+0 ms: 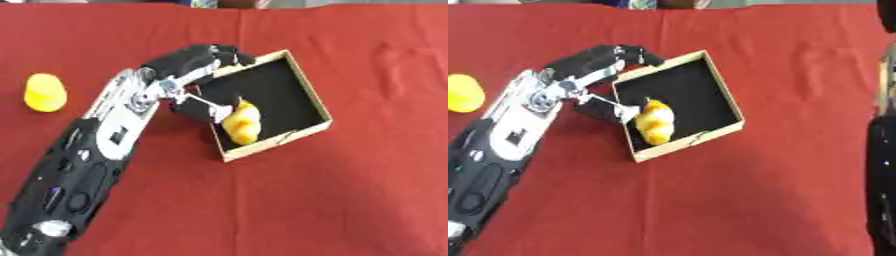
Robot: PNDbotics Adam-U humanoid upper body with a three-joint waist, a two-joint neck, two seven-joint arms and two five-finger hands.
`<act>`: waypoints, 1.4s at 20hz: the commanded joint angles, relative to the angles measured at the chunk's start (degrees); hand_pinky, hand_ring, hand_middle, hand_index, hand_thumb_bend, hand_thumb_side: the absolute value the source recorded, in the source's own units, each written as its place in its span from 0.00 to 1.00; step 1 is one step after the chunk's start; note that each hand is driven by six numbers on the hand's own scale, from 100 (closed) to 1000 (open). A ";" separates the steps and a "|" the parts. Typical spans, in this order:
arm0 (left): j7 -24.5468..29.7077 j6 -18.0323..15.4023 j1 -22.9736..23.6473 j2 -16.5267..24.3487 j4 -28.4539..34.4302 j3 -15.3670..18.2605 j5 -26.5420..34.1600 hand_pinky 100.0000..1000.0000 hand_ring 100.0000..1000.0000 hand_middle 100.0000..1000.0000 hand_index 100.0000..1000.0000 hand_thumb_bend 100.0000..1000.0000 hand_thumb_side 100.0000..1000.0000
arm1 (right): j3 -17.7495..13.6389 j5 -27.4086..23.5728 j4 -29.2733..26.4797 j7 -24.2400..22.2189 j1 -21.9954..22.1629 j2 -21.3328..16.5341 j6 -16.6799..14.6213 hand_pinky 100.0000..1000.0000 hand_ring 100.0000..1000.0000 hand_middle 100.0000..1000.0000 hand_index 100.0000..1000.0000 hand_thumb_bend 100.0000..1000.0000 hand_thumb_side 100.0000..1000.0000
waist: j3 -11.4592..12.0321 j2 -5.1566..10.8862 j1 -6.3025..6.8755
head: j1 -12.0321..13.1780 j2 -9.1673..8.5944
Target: Pick up objects on the table and place them in the box.
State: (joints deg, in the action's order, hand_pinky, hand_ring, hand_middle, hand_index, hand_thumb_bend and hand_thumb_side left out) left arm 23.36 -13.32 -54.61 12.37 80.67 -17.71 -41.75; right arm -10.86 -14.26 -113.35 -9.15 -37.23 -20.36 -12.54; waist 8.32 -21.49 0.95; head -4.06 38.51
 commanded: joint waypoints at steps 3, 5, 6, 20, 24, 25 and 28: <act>-0.53 3.29 1.62 13.99 9.43 4.80 5.71 0.85 0.84 0.80 0.92 0.09 0.09 | -0.41 0.38 -1.25 0.42 -0.11 -2.18 -0.28 0.88 0.97 0.77 0.87 0.00 0.61 | 0.86 1.53 0.66 | -1.66 -0.04; -0.89 5.11 3.32 19.67 11.74 6.95 8.37 0.86 0.84 0.80 0.91 0.15 0.08 | -0.52 0.58 -1.25 0.58 0.07 -2.53 -0.26 0.88 0.97 0.77 0.87 0.00 0.61 | 1.14 1.44 0.91 | -2.10 -0.02; -1.23 5.91 4.49 23.04 12.30 8.08 9.30 0.86 0.85 0.80 0.91 0.17 0.09 | -0.53 0.67 -1.25 0.61 0.07 -2.68 -0.25 0.88 0.97 0.77 0.87 0.00 0.61 | 1.25 1.37 1.02 | -2.28 -0.07; -0.36 8.57 15.91 39.72 -5.19 11.71 6.91 0.88 0.88 0.82 0.93 0.47 0.23 | -0.39 0.95 -1.25 0.55 -0.18 -3.12 -0.48 0.88 0.97 0.76 0.87 0.00 0.60 | 0.89 0.96 0.84 | -1.84 -0.57; -0.67 8.55 14.02 37.46 -9.59 11.62 6.45 0.88 0.89 0.82 0.94 0.45 0.28 | -0.24 0.84 -1.25 0.33 -0.14 -2.74 -0.34 0.88 0.97 0.76 0.87 0.00 0.60 | 0.79 0.90 0.69 | -1.56 -0.55; -0.72 8.51 13.29 36.66 -10.69 11.52 6.69 0.88 0.89 0.82 0.94 0.43 0.30 | -0.22 0.78 -1.25 0.29 -0.16 -2.64 -0.31 0.88 0.97 0.76 0.87 0.00 0.60 | 0.74 0.90 0.65 | -1.46 -0.55; -0.34 8.06 11.00 34.49 -13.63 10.91 7.05 0.88 0.88 0.82 0.94 0.42 0.33 | -0.11 0.61 -1.25 0.14 -0.27 -2.37 -0.26 0.88 0.97 0.76 0.87 0.00 0.60 | 0.52 0.81 0.57 | -1.19 -0.65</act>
State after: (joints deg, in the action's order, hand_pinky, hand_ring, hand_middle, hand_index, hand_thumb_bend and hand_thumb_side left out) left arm 23.03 -4.98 -42.56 45.95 67.74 -7.23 -34.82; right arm -10.87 -13.44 -113.35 -8.86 -36.74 -21.94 -12.79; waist 8.79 -21.79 1.37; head -5.54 38.63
